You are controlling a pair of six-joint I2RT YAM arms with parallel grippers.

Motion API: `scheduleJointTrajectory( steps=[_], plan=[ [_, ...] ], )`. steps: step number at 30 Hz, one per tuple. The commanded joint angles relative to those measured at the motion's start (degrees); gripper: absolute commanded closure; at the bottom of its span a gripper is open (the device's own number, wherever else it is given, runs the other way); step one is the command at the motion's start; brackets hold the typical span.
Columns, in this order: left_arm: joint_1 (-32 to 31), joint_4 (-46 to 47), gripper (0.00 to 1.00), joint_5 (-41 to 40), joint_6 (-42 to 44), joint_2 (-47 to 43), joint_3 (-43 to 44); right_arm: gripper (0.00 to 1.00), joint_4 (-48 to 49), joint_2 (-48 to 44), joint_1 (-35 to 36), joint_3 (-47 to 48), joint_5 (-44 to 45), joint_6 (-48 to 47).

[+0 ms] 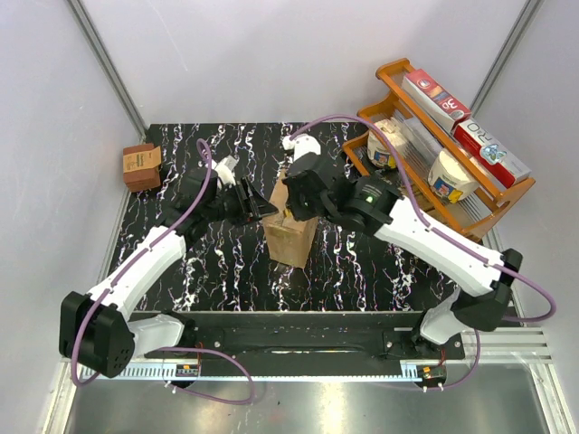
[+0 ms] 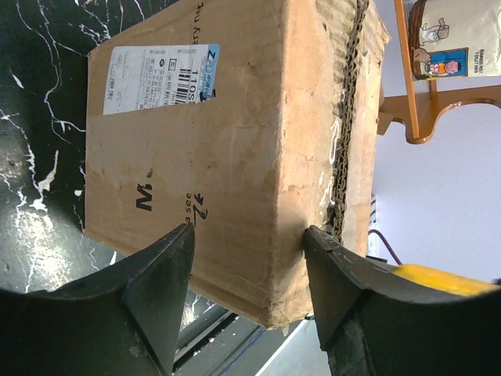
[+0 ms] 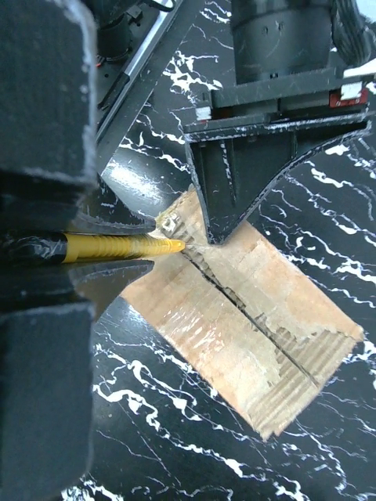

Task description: Unpack the express box

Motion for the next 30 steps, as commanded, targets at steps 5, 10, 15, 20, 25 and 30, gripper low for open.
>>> scheduleJointTrajectory(
  steps=[5,10,15,20,25,30],
  plan=[
    [0.27,-0.35,0.36,-0.16,5.40,-1.63,0.32,1.00,3.90,-8.83,0.68,-2.33,3.60,-3.97],
    [0.27,-0.36,0.36,0.55,4.35,-2.68,-1.34,1.00,-0.40,-10.85,0.68,-5.40,13.88,1.92],
    [0.36,0.87,0.35,3.71,3.29,-4.09,-2.93,1.00,-2.96,-9.89,-1.16,-8.38,16.89,3.87],
    [0.10,2.63,0.33,6.61,2.76,-5.67,-5.21,1.00,6.66,-9.71,-5.56,-14.71,9.10,1.59],
    [-1.13,4.65,0.30,8.90,2.32,-5.76,-6.44,1.00,20.23,-9.19,-9.77,-19.73,0.45,-4.38],
    [-2.19,5.00,0.28,8.02,1.80,-5.76,-6.97,1.00,26.83,-4.80,-11.10,-16.14,-5.60,-9.05]
  ],
)
